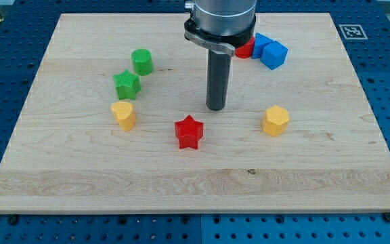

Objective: Place the red star to the bottom center

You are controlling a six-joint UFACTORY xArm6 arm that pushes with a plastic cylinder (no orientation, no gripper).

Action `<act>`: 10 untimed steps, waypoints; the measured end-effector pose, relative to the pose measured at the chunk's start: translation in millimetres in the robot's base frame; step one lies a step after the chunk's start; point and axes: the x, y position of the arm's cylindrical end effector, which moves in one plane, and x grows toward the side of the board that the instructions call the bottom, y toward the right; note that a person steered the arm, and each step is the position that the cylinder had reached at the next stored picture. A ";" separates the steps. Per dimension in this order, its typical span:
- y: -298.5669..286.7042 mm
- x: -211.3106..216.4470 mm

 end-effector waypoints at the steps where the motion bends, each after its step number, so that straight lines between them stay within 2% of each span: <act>1: 0.0 4.6; 4: -0.7 22.6; 7: -39.7 25.7; 10: -85.9 71.9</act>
